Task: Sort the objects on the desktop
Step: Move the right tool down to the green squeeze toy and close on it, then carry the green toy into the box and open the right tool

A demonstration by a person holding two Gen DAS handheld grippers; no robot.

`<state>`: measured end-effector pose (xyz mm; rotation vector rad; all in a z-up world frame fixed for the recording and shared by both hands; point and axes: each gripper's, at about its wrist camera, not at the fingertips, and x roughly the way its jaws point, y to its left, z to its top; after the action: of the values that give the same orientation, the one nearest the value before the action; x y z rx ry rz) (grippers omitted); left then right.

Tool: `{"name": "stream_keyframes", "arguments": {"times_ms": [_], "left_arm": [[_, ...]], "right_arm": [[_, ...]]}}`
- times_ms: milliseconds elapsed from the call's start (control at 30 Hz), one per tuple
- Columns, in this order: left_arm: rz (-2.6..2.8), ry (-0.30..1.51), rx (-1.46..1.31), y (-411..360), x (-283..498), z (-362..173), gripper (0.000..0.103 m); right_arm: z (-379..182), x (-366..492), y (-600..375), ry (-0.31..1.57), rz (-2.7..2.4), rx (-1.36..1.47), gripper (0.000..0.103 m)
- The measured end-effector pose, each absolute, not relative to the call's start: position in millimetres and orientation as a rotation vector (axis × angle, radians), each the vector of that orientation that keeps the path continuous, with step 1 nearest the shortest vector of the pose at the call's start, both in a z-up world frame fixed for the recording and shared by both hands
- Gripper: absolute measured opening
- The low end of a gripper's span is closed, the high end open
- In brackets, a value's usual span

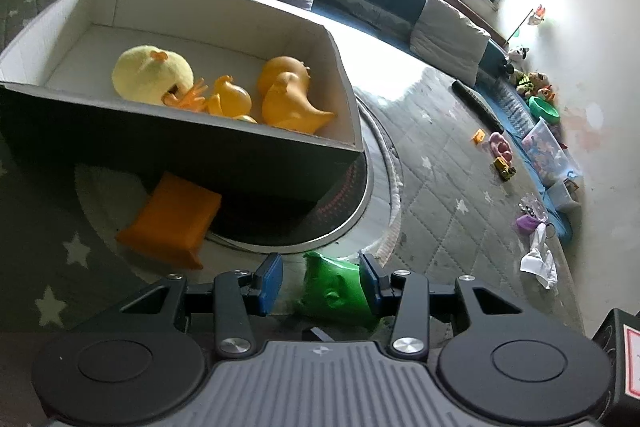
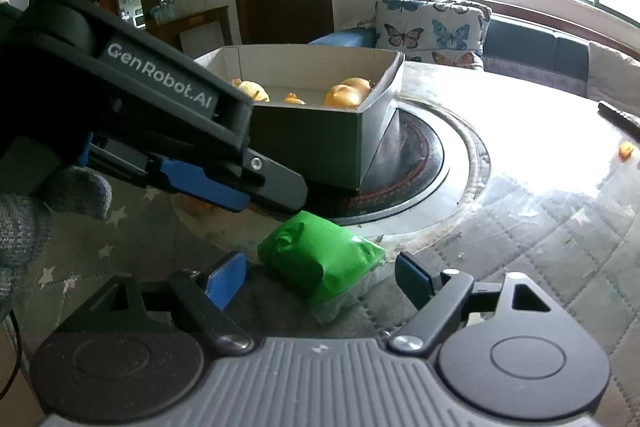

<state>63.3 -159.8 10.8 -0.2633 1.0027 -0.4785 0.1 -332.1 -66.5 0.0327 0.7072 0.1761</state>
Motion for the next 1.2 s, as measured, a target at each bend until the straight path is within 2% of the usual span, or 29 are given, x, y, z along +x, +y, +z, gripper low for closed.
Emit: {"name": "stream_keyframes", "arguments": {"times_ms": [500, 633, 1200], "left_arm": [[-0.498, 1.036, -0.293, -170.2, 72.2, -1.9, 0.045], [-0.497, 1.051, -0.293, -173.6, 73.7, -6.3, 0.045], [-0.492, 1.039, -0.319, -163.6, 68.1, -3.0, 0.039]], "right_arm": [[-69.7, -1.4, -329.4, 0.716, 0.160, 0.016, 0.069], [-68.4, -1.7, -328.4, 0.713, 0.158, 0.011, 0.060], [-60.9, -4.7, -323.8, 0.701, 0.164, 0.009, 0.056]]}}
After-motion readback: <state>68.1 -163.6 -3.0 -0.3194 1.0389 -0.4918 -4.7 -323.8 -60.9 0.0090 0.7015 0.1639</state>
